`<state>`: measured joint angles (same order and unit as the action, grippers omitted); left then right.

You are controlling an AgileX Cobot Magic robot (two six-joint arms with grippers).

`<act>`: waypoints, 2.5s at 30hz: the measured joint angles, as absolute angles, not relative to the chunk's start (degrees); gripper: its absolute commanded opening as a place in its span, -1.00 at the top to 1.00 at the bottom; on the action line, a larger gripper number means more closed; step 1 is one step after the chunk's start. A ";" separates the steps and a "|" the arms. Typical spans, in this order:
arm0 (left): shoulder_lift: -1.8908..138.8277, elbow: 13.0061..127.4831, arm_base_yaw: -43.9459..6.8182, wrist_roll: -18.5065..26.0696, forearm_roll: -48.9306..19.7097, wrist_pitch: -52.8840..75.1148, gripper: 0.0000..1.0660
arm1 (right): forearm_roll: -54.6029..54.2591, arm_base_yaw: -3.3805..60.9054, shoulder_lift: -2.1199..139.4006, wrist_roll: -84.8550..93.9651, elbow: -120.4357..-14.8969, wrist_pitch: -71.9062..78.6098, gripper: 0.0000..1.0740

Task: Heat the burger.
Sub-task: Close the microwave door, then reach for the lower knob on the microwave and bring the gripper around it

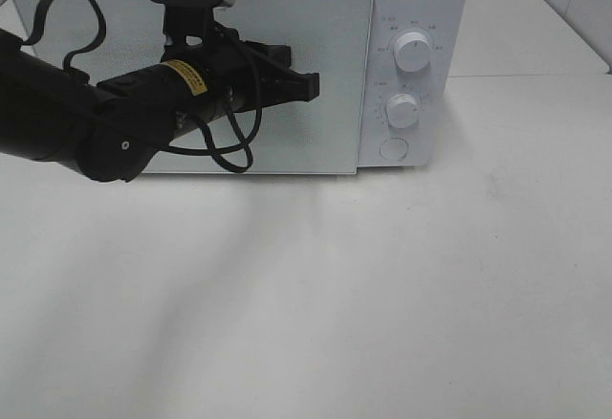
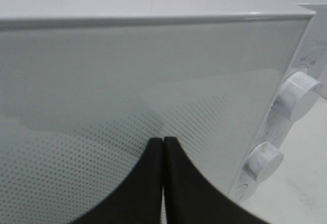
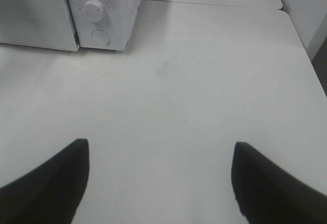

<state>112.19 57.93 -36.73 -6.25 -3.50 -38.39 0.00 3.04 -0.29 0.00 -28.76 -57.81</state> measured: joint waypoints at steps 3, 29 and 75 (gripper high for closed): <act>113.10 59.53 -36.61 -6.07 -4.47 -37.64 1.00 | 0.00 3.04 -0.29 0.00 -28.76 -57.81 -0.42; 105.54 65.15 -39.30 -4.18 -3.32 1.26 0.11 | 0.00 3.04 -0.29 0.00 -28.76 -57.41 -0.42; 73.28 62.68 -8.54 5.67 -10.89 63.88 -0.87 | 0.00 3.04 -0.29 0.00 -28.76 -57.35 -0.42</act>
<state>73.28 62.68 -8.54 5.67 -10.89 63.88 0.00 3.04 -0.29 0.00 -28.76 -57.35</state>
